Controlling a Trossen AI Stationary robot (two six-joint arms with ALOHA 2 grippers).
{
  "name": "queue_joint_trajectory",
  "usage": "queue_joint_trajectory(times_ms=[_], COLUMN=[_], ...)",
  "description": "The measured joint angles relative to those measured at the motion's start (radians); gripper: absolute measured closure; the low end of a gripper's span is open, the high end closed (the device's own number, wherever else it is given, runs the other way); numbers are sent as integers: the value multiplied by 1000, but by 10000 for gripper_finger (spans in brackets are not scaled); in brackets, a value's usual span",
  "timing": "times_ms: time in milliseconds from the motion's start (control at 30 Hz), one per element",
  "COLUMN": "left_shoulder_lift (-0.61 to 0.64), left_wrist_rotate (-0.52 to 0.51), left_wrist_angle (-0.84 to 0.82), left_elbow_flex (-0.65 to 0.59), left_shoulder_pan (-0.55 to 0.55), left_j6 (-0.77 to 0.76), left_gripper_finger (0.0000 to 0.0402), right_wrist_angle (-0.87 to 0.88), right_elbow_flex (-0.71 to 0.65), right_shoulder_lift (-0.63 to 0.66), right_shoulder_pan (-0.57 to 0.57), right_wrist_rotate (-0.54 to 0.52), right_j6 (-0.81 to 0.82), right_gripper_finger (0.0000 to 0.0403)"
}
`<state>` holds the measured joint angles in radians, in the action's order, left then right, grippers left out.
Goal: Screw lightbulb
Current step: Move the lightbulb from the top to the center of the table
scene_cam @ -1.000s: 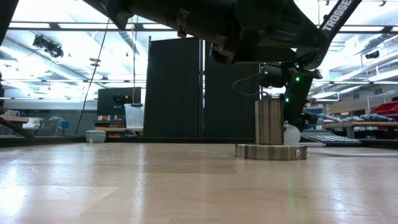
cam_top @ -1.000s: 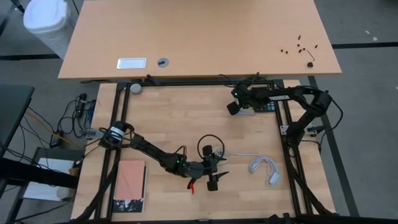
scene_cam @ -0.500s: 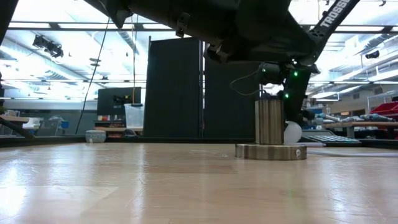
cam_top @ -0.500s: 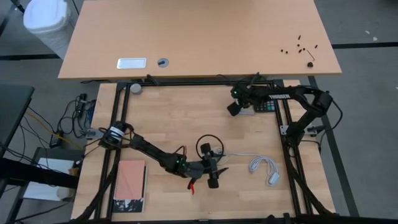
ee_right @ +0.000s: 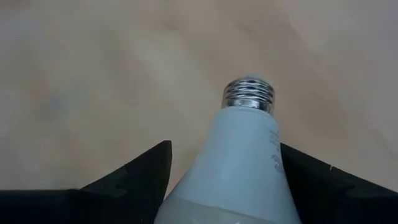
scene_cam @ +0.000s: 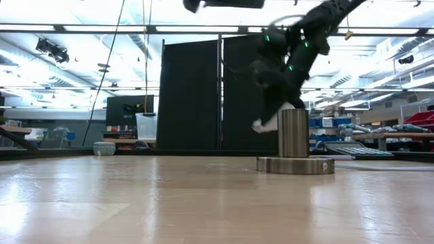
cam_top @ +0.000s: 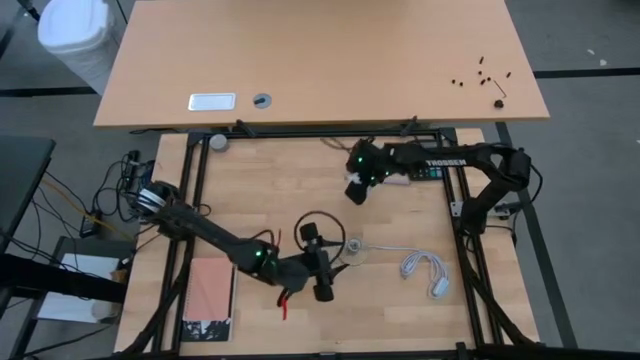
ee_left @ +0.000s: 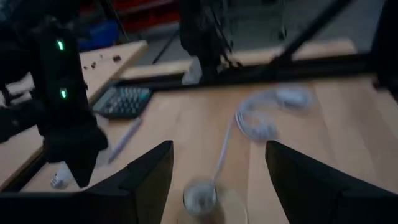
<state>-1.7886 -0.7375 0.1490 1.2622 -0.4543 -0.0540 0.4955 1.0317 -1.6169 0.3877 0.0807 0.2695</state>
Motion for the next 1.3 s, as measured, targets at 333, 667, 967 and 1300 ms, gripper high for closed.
queue_joint_trajectory(times_ms=[333,667,967,1300], left_shoulder_lift=[0,1,-1,-2], left_wrist_rotate=[-125,-348,-476,-476], left_wrist_angle=[-435,-450,-446,-255], left_elbow_flex=[-47,-230,-272,-272], left_shoulder_pan=[-107,-221,-214,-106], left_j6=[-381,-603,-294,160], left_gripper_finger=[143,143,143,143], right_wrist_angle=[-237,-350,-495,-530], right_elbow_flex=[29,29,31,29], right_shoulder_lift=[0,-60,-128,-133], right_shoulder_pan=[-249,-355,-396,-407], right_wrist_rotate=[-6,59,218,239], right_j6=[-30,1,71,105], right_gripper_finger=[133,132,132,132])
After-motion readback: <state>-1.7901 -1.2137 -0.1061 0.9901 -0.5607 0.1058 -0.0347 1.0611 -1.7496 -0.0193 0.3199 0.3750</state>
